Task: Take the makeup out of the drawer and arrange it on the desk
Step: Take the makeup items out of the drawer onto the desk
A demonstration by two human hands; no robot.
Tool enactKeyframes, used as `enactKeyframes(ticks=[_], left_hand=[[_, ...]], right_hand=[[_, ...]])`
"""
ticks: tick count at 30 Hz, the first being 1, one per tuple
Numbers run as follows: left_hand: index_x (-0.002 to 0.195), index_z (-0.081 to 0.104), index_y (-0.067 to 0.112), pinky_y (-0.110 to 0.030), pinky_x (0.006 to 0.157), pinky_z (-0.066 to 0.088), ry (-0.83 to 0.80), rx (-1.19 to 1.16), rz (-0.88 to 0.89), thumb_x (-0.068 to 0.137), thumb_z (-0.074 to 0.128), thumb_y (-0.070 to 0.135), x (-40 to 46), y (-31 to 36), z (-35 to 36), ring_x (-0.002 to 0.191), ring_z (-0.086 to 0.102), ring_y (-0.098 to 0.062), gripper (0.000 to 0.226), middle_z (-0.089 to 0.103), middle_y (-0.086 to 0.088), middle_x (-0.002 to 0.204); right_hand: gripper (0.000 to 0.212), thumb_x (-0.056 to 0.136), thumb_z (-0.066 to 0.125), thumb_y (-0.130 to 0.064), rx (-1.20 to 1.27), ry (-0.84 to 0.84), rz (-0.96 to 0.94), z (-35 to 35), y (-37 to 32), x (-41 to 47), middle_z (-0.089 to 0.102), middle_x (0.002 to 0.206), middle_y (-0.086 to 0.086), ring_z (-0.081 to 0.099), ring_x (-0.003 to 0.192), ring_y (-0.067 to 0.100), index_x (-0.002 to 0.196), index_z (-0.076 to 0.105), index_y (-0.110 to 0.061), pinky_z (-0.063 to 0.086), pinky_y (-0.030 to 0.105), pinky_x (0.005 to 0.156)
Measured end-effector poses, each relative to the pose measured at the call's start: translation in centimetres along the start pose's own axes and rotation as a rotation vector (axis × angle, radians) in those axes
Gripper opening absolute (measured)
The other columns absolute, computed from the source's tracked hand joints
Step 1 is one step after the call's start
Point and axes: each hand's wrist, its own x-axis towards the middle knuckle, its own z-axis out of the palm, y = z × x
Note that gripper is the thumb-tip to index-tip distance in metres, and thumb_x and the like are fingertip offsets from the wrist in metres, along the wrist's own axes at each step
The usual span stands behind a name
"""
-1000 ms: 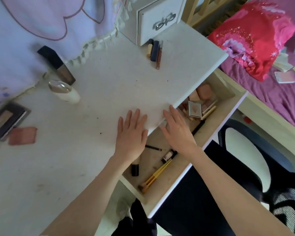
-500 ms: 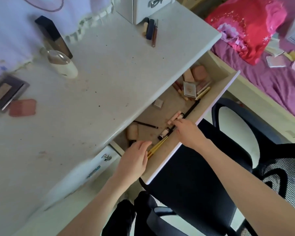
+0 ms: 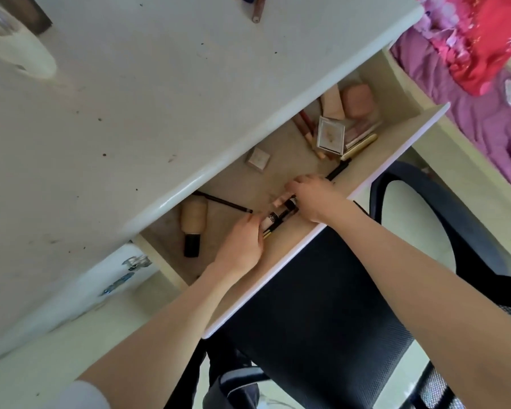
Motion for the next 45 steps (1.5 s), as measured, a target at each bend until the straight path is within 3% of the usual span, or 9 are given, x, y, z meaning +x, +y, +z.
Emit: enactKeyframes(ticks=[4,11,16,21,28,33,37,40,45], left_hand=[[0.119,0.055,0.008,-0.038,0.091,0.042,0.019,0.071,-0.039,0.092,0.047,0.013,1.4,0.1,1.1,0.104,0.050,-0.028,0.028,0.051,-0.012,0.115],[0.118,0.055,0.009,-0.037,0.093,0.039,-0.084,0.128,-0.124,0.093,0.047,0.023,2.0,0.3,1.7,0.109,0.049,-0.031,0.029,0.050,-0.013,0.120],[0.109,0.061,0.005,-0.027,0.087,0.034,-0.135,0.031,-0.195,0.094,0.047,0.022,2.1,0.2,1.1,0.108,0.051,-0.031,0.026,0.054,-0.016,0.116],[0.109,0.052,0.010,-0.018,0.061,0.036,-0.120,-0.134,-0.254,0.089,0.052,0.015,1.3,-0.4,0.2,0.086,0.057,-0.018,0.021,0.060,-0.006,0.097],[0.103,0.040,0.023,-0.022,0.057,0.040,-0.080,-0.254,-0.357,0.087,0.049,0.011,0.1,-1.1,-0.6,0.067,0.054,-0.009,0.023,0.053,0.004,0.072],[0.101,0.045,0.020,-0.016,0.055,0.038,-0.091,-0.233,-0.353,0.090,0.045,0.012,-1.1,-2.0,-1.0,0.067,0.051,-0.006,0.014,0.052,0.005,0.073],[0.100,0.049,0.018,-0.014,0.055,0.032,-0.100,-0.243,-0.367,0.091,0.045,0.013,-2.0,-2.3,-1.0,0.071,0.052,-0.006,0.012,0.053,0.008,0.075],[0.084,0.047,0.025,-0.015,0.053,0.032,-0.101,-0.236,-0.371,0.090,0.045,0.013,-2.4,-2.2,-1.1,0.069,0.052,-0.006,0.013,0.053,0.005,0.074],[0.089,0.049,0.024,-0.022,0.055,0.036,-0.125,-0.214,-0.380,0.089,0.045,0.015,-2.7,-1.9,-1.1,0.069,0.052,-0.009,0.009,0.054,0.003,0.074]], right_hand=[[0.040,0.091,0.047,-0.016,-0.066,-0.008,-0.052,0.8,0.3,1.5,0.044,0.133,0.011,0.040,0.122,0.031,0.130,0.046,-0.011,0.033,0.042,0.101],[0.041,0.090,0.050,-0.020,-0.102,-0.113,-0.055,0.3,0.4,2.6,0.042,0.133,0.010,0.036,0.124,0.030,0.129,0.046,-0.011,0.031,0.046,0.102],[0.035,0.095,0.047,-0.027,-0.061,-0.251,-0.058,-0.2,0.2,3.0,0.046,0.126,0.011,0.042,0.114,0.028,0.127,0.052,-0.015,0.038,0.037,0.092],[0.026,0.097,0.044,-0.017,0.015,-0.323,-0.067,-0.4,-0.4,2.8,0.054,0.110,0.008,0.045,0.085,0.020,0.119,0.059,-0.017,0.038,0.029,0.071],[0.032,0.099,0.037,-0.013,0.043,-0.455,-0.119,-0.9,-0.8,2.5,0.054,0.127,0.002,0.054,0.098,0.022,0.123,0.052,-0.028,0.041,0.028,0.077],[0.024,0.096,0.045,-0.031,0.023,-0.432,-0.119,-0.4,-0.8,2.3,0.048,0.086,-0.004,0.046,0.075,0.014,0.110,0.062,-0.021,0.034,0.025,0.062],[0.023,0.096,0.044,-0.036,0.118,-0.505,-0.133,-0.1,-0.7,1.6,0.052,0.078,-0.001,0.046,0.067,0.013,0.091,0.055,-0.017,0.033,0.025,0.058],[0.016,0.096,0.044,-0.029,0.126,-0.538,-0.198,-0.4,-0.8,1.0,0.052,0.081,-0.001,0.046,0.070,0.014,0.100,0.054,-0.017,0.035,0.025,0.064],[0.020,0.097,0.041,-0.017,0.074,-0.568,-0.221,-1.2,-1.5,0.6,0.059,0.103,0.005,0.054,0.089,0.021,0.110,0.056,-0.015,0.039,0.028,0.075]])
